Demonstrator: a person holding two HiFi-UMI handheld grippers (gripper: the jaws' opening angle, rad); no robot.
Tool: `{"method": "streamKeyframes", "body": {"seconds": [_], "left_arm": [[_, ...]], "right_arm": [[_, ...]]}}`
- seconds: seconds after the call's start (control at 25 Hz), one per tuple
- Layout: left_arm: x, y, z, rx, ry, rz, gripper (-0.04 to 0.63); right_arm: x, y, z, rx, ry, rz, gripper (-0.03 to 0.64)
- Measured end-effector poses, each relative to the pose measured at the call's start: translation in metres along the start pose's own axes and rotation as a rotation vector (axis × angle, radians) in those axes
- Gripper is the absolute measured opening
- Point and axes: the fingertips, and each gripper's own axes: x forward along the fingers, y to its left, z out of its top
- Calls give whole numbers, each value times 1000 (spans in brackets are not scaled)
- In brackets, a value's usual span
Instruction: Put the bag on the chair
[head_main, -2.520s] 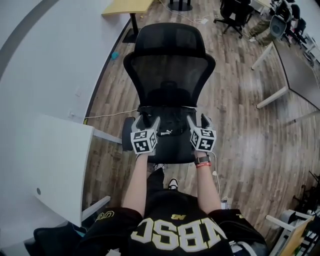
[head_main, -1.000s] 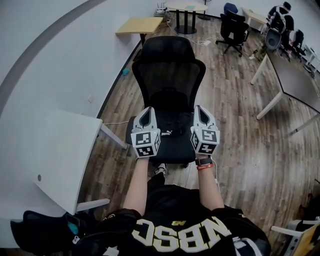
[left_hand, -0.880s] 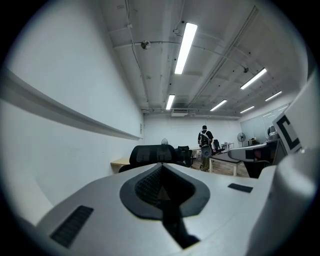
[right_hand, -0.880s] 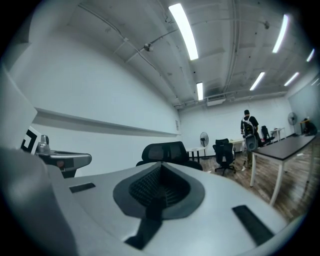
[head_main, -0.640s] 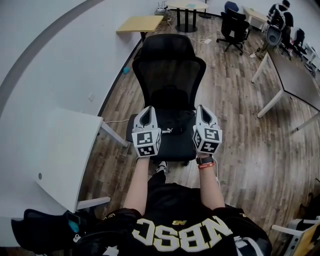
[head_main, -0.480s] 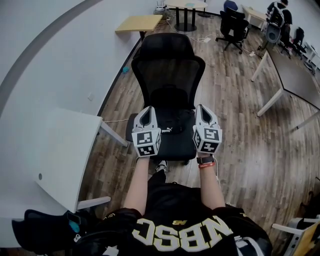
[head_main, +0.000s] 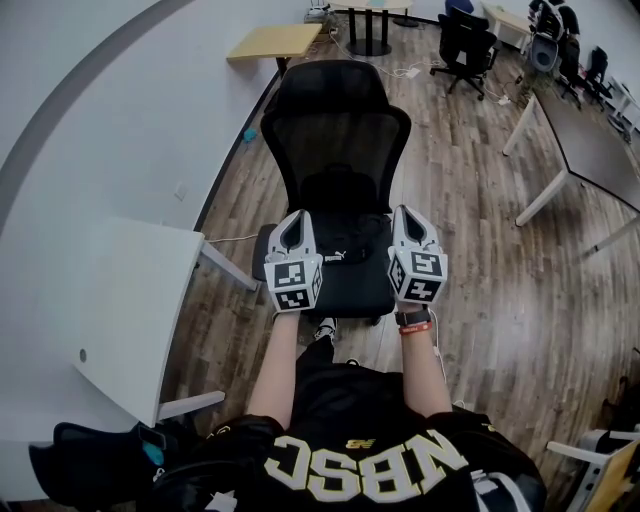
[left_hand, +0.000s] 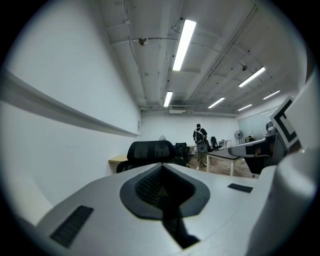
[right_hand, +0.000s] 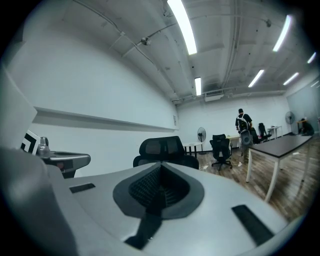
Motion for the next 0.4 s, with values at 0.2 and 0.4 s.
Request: {"method": "streamKeyframes", "body": {"seconds": [0.2,0.4], "left_arm": [[15,4,-7,19,14,-29,12],[33,18,-9,25,21,-24,12]], "right_arm": [[18,4,-5,0,36,20,3],[45,7,-16,58,95,41,5]]}}
